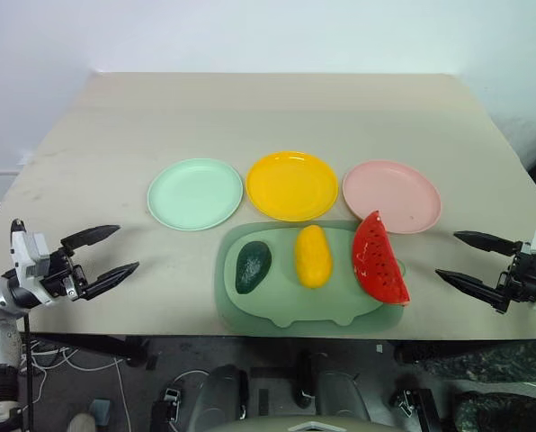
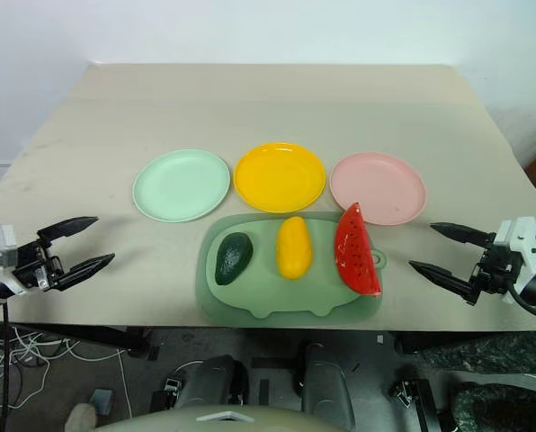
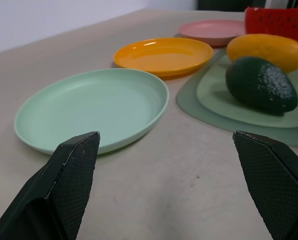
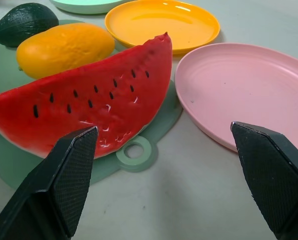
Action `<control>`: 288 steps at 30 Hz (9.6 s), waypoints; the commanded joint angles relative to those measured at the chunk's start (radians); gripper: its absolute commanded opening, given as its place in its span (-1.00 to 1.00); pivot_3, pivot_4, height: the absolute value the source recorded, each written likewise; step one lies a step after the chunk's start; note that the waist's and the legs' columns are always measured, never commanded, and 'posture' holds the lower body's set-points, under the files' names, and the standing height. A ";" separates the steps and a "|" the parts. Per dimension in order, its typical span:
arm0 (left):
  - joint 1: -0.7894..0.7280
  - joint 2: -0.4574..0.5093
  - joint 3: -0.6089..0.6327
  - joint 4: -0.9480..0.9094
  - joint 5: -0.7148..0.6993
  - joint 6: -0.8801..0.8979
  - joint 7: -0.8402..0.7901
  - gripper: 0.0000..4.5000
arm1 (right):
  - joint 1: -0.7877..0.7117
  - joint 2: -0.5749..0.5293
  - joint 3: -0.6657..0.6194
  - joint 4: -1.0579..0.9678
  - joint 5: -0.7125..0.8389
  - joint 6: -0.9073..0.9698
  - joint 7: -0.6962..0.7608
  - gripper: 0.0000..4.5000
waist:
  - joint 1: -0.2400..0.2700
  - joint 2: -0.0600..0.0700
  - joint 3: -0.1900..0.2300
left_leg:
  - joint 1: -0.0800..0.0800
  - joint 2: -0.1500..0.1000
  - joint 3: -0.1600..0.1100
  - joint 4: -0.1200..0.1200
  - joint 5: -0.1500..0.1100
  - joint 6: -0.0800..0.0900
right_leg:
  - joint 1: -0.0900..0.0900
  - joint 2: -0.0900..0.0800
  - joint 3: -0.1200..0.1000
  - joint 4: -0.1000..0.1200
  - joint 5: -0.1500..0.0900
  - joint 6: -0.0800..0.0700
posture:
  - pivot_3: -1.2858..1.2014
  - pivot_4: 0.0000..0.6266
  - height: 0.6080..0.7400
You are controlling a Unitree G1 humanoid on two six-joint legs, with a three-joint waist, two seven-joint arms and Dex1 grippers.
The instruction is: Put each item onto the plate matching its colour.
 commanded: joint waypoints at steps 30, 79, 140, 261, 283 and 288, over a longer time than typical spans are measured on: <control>0.085 -0.019 0.016 -0.251 -0.073 0.098 -0.024 0.99 | -0.081 -0.130 -0.028 0.030 0.063 0.078 0.186 1.00 | -0.002 0.000 0.000 | 0.000 0.001 0.000 0.000 0.000 0.000 | 0.000 0.000 0.001 0.000 0.000 0.000 | 0.03 -0.52 0.89; 0.102 -0.173 -0.108 -0.391 -0.040 0.062 0.103 1.00 | -0.549 -0.097 0.630 -0.503 0.034 1.318 -0.710 0.61 | -0.004 -0.010 -0.006 | -0.002 0.001 -0.001 0.000 0.000 0.000 | -0.002 0.001 0.000 -0.001 -0.001 -0.002 | 0.03 -0.52 0.89; 0.100 -0.158 -0.130 -0.384 -0.034 0.060 0.114 1.00 | -0.756 0.365 0.286 -0.502 0.223 1.548 -0.940 0.98 | -0.002 0.001 0.001 | -0.007 0.000 0.000 -0.001 0.000 0.001 | -0.007 -0.001 0.000 -0.001 0.000 -0.001 | 0.03 -0.52 0.89; 0.186 -0.343 -0.604 -1.066 0.358 0.766 1.100 1.00 | -0.085 0.063 0.054 -0.007 -0.010 -0.115 0.059 0.99 | 0.004 0.002 0.002 | 0.000 -0.001 -0.001 -0.001 -0.001 0.001 | 0.001 0.001 0.002 -0.002 0.000 0.001 | 0.03 -0.52 0.89; 0.070 -0.436 -0.646 -0.866 0.401 0.741 1.069 0.20 | -0.043 0.108 0.075 -0.090 -0.005 -0.065 -0.043 1.00 | 0.002 0.002 0.002 | 0.000 -0.002 -0.001 0.000 -0.001 0.001 | 0.001 0.001 0.002 -0.001 0.000 0.001 | 0.03 -0.52 0.89; 0.061 -0.444 -0.648 -0.849 0.400 0.724 1.043 0.20 | -0.045 0.116 0.080 -0.097 -0.008 -0.059 -0.050 1.00 | 0.002 0.002 0.002 | 0.000 -0.002 -0.001 0.000 -0.001 0.001 | 0.001 0.001 0.002 -0.001 0.000 0.001 | 0.03 -0.52 0.89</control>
